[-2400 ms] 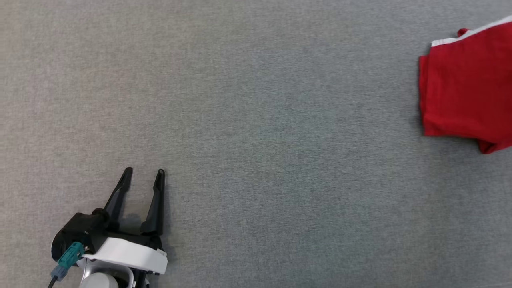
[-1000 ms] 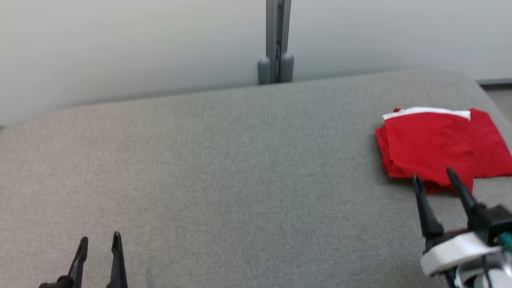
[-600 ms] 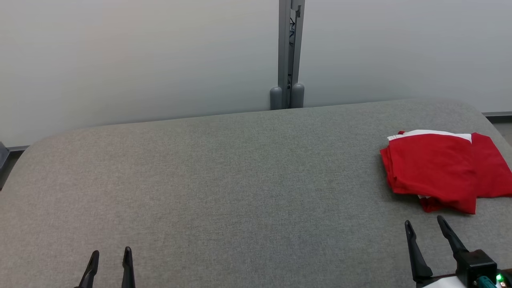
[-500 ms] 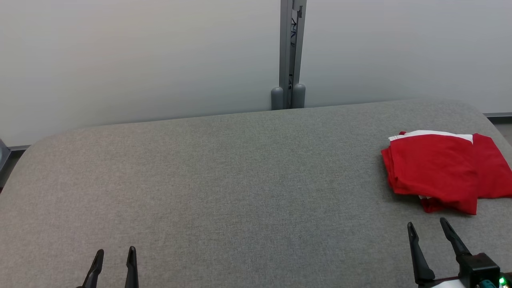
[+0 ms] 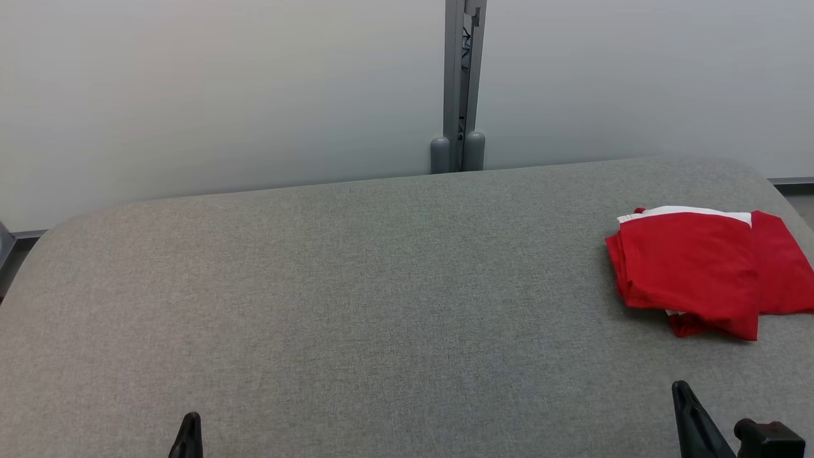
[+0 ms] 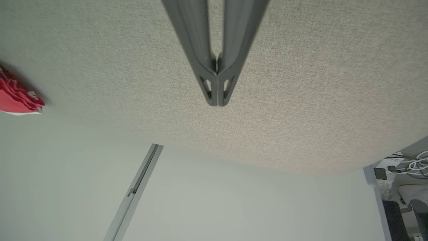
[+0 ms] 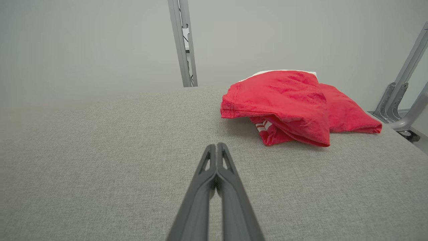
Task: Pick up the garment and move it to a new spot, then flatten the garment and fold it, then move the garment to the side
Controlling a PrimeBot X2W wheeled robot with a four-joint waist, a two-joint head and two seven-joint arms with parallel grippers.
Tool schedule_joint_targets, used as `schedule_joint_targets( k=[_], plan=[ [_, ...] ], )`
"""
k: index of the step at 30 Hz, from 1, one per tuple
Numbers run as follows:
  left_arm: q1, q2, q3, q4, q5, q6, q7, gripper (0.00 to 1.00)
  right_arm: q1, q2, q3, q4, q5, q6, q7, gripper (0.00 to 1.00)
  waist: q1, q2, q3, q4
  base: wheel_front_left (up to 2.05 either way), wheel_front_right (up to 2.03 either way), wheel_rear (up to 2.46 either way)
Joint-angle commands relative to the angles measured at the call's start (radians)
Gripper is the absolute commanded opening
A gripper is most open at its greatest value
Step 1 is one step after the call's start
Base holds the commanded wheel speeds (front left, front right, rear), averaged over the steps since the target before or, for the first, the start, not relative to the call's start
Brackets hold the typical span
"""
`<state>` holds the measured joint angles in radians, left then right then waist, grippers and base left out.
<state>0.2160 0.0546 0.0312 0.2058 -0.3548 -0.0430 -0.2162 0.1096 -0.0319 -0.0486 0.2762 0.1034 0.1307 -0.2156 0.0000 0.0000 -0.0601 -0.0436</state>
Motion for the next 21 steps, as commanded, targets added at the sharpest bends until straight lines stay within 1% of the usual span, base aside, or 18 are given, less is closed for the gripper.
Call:
schedule_joint_targets(
  k=[1, 19, 21],
  plan=[
    [-0.034, 0.008, 0.008, -0.014, -0.030, -0.004, 0.005, 0.00, -0.030, -0.007, -0.004, -0.015, 0.037, 0.000, 0.007, 0.00, 0.0000, 0.0000, 0.000, 0.000, 0.00, 0.00, 0.00],
    [-0.104, 0.006, 0.024, -0.005, -0.324, -0.025, 0.080, 0.00, -0.074, -0.011, -0.015, -0.026, 0.389, 0.000, 0.080, 0.00, 0.0000, 0.0000, 0.010, 0.007, 0.00, 0.00, 0.00],
    [-0.114, 0.005, 0.027, -0.003, -0.368, -0.028, 0.092, 0.00, -0.081, -0.012, -0.018, -0.026, 0.442, 0.000, 0.092, 0.00, 0.0000, 0.0000, 0.012, 0.008, 0.00, 0.00, 0.00]
  ],
)
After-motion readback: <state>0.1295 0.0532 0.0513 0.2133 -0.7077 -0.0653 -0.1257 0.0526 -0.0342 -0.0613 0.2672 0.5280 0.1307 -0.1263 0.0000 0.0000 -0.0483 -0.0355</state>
